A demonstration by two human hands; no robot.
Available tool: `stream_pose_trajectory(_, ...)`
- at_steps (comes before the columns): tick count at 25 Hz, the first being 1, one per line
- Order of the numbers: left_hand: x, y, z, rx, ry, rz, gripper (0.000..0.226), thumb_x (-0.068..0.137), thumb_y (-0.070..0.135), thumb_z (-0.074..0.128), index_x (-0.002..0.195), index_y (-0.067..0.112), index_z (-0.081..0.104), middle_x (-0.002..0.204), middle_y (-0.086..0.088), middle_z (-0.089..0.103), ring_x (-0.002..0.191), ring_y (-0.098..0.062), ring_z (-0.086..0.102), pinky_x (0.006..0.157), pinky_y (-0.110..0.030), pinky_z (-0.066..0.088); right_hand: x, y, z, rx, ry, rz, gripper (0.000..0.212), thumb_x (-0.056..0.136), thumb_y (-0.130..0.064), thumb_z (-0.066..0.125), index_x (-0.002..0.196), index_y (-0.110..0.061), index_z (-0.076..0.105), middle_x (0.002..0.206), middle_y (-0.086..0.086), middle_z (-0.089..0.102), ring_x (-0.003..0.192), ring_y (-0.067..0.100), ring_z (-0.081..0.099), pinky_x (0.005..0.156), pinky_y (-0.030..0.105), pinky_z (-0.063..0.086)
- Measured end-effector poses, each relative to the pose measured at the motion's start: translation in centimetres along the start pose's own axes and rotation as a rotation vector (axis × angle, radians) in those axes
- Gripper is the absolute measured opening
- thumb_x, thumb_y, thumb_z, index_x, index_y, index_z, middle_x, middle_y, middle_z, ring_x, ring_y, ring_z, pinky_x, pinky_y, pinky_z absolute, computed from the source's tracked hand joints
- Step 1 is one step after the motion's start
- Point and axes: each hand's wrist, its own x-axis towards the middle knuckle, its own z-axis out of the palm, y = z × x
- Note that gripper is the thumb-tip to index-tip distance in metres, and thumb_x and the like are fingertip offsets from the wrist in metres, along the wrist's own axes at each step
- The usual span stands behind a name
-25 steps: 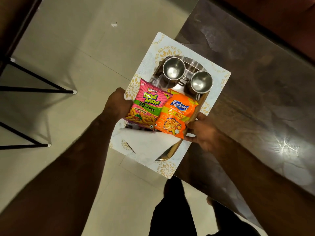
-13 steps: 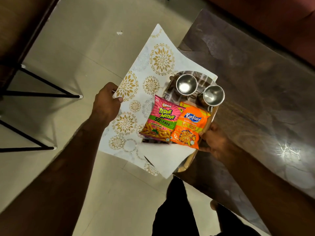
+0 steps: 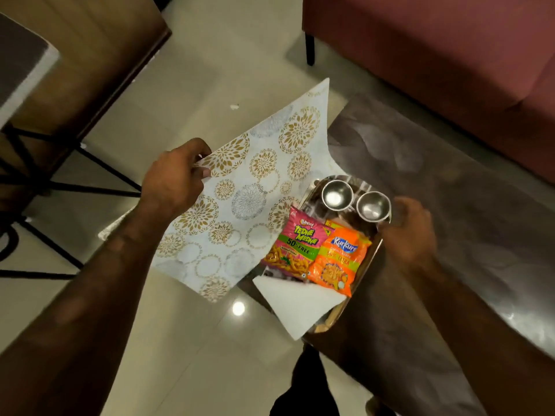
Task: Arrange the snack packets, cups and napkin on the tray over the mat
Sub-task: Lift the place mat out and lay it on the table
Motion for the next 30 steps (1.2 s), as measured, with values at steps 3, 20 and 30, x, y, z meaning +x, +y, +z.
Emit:
stream_pose_trajectory(3, 0.3, 1.8, -3.2, 0.104, 0.040, 0.037, 0.020, 0.093, 0.019, 0.066, 0.107, 0.030, 0.059, 0.107, -0.005, 0.075, 0.094, -0.032, 0.067, 0.076, -0.046, 0.056, 2.8, -5.1, -3.5, 0.014, 0.042, -0.114, 0.061, 0.081, -0.011, 0.069, 0.139, -0.019, 0.055, 0.141, 0.011, 0.052, 0.132, 0.029, 0.048, 0.110, 0.045, 0.043)
stream_pose_trajectory(20, -1.1, 10.0, -16.3, 0.209, 0.121, 0.214, 0.022, 0.093, 0.016, 0.068, 0.110, 0.028, 0.062, 0.106, -0.002, 0.074, 0.095, -0.031, 0.067, 0.076, -0.048, 0.056, 3.6, -16.0, -11.7, 0.269, -0.146, -0.273, 0.078, 0.084, -0.015, 0.081, 0.149, -0.026, 0.040, 0.152, 0.000, 0.048, 0.128, 0.012, 0.050, 0.088, 0.029, 0.053)
stream_pose_trajectory(30, -1.1, 16.8, -22.1, -0.277, -0.207, 0.471, 0.019, 0.089, 0.009, 0.072, 0.099, 0.025, 0.069, 0.103, 0.007, 0.077, 0.102, -0.007, 0.071, 0.094, -0.036, 0.056, -1.0, -13.0, -24.1, 0.610, -0.372, -0.340, 0.028, 0.093, -0.004, 0.066, 0.121, -0.004, 0.070, 0.116, 0.008, 0.078, 0.104, 0.026, 0.076, 0.084, 0.038, 0.064)
